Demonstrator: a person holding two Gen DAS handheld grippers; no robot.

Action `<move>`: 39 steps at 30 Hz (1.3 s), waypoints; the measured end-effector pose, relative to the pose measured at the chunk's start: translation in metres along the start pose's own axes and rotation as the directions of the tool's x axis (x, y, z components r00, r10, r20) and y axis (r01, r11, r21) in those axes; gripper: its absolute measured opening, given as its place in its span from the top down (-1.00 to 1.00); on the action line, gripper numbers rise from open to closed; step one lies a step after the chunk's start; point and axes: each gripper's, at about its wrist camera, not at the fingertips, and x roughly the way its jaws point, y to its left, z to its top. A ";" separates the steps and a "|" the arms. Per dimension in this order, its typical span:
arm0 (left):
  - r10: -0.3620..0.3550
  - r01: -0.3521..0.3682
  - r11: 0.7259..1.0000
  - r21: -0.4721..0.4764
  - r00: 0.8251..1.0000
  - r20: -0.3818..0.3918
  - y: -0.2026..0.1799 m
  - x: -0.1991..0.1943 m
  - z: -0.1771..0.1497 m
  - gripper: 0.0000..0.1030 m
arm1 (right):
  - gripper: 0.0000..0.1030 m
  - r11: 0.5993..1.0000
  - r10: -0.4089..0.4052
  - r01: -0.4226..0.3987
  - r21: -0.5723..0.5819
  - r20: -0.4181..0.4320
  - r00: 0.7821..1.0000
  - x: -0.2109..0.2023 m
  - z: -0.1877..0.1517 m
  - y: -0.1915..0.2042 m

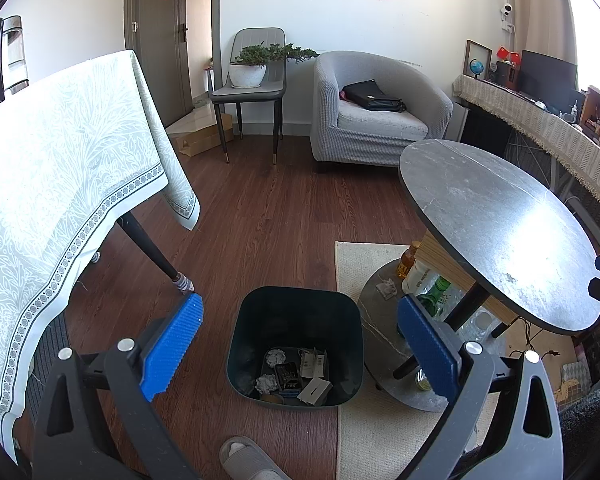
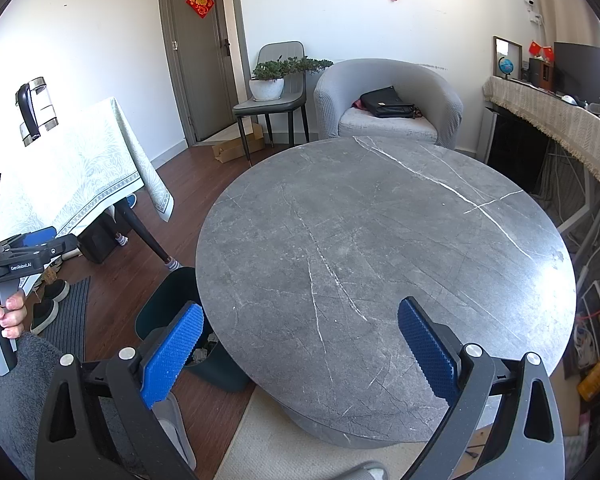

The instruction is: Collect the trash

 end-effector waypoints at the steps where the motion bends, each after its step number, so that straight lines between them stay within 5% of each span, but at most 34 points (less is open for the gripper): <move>1: 0.000 0.000 1.000 0.000 1.000 0.000 0.000 0.000 0.000 -0.93 | -0.92 1.000 0.000 0.000 -0.001 0.000 1.000 0.000 0.000 0.000; 39: 0.000 0.000 1.000 -0.001 1.000 -0.005 -0.003 0.000 0.000 -0.93 | -0.93 1.000 -0.001 0.001 -0.001 -0.001 1.000 0.000 -0.001 0.001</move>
